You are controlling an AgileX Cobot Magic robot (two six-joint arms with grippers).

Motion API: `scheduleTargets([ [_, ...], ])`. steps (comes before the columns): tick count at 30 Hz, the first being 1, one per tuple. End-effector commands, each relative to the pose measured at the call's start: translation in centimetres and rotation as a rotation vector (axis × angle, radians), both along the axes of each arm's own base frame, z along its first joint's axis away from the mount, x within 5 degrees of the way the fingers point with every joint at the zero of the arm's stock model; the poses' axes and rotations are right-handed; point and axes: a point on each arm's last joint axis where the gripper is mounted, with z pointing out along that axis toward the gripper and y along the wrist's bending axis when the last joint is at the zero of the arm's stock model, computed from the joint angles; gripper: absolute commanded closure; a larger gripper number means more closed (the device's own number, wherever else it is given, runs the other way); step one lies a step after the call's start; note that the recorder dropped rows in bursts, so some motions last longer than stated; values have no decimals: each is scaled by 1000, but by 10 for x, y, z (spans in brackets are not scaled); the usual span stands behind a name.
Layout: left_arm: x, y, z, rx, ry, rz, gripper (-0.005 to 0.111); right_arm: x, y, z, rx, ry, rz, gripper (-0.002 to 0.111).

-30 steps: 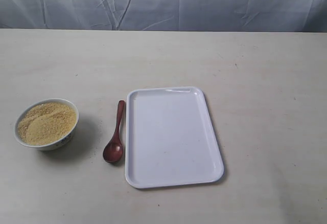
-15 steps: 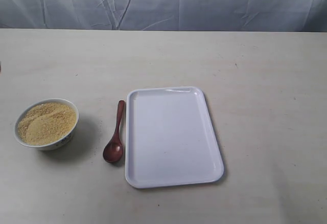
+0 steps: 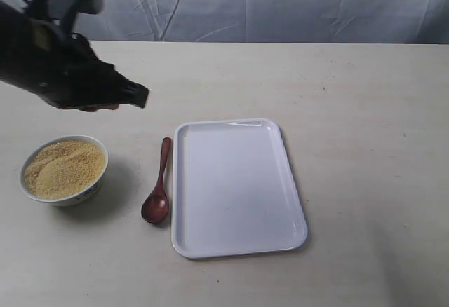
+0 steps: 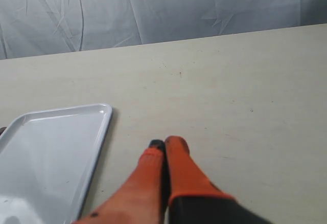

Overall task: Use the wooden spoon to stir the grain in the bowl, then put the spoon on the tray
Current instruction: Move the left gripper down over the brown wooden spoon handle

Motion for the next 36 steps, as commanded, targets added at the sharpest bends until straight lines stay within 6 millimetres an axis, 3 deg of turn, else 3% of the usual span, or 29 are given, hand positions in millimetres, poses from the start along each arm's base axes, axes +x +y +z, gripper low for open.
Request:
scheduleTargets([
  [1,16,-34,-28,86,14,10,107,0,0,1,0,-17,-5,108],
  [7,32,-49,-63,80,70,25,107,0,0,1,0,-17,-5,108],
  [17,35,-59,-90,-23,186,160,106,0,0,0,-1,-15,-5,108],
  [23,38,-59,-99,6,187,167,89,0,0,0,-1,-15,-5,108],
  [25,39,-59,-105,20,191,178,74,0,0,0,-1,-15,-5,108],
  [27,40,-59,-115,51,216,179,67,0,0,0,-1,-15,-5,108],
  [36,42,-57,-129,117,227,157,66,0,0,1,0,-17,-5,108],
])
